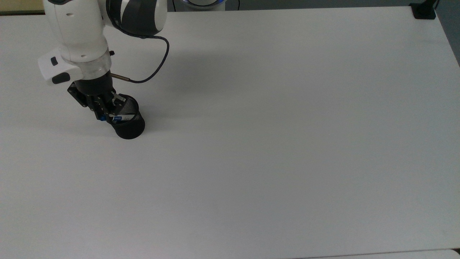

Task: Remove the marker
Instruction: 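Close the gripper on the marker's blue cap end, then lift the gripped marker straight up out of the cup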

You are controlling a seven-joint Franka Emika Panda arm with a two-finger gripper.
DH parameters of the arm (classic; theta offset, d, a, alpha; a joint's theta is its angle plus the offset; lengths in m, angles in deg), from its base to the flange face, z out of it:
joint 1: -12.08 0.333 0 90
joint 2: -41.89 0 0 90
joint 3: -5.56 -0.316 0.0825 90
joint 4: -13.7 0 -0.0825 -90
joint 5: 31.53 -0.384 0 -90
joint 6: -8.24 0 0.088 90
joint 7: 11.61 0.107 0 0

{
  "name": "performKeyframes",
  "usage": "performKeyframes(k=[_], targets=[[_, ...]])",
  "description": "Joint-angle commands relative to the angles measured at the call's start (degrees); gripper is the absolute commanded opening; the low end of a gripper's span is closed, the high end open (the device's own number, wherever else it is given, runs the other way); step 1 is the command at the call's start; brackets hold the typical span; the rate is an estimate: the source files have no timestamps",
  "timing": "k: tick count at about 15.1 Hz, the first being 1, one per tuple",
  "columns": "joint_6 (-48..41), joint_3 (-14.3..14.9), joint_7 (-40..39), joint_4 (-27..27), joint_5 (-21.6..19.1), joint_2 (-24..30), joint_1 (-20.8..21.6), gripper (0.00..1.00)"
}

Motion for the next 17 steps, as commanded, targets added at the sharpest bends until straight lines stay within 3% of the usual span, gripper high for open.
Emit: performKeyframes(k=[1, 12, 15, 17], targets=[[1.0, 0.2, -0.8, 1.1, -1.2, 0.8, 0.3, 0.15], [0.1, -0.4, -0.7, -3.8, -6.2, 11.1, 1.2, 0.15], [-7.9, -0.5, -0.7, -3.8, -6.2, 11.6, 5.4, 0.15], [-13.5, -2.7, -0.1, -3.3, -6.2, 11.2, 7.5, 0.15]])
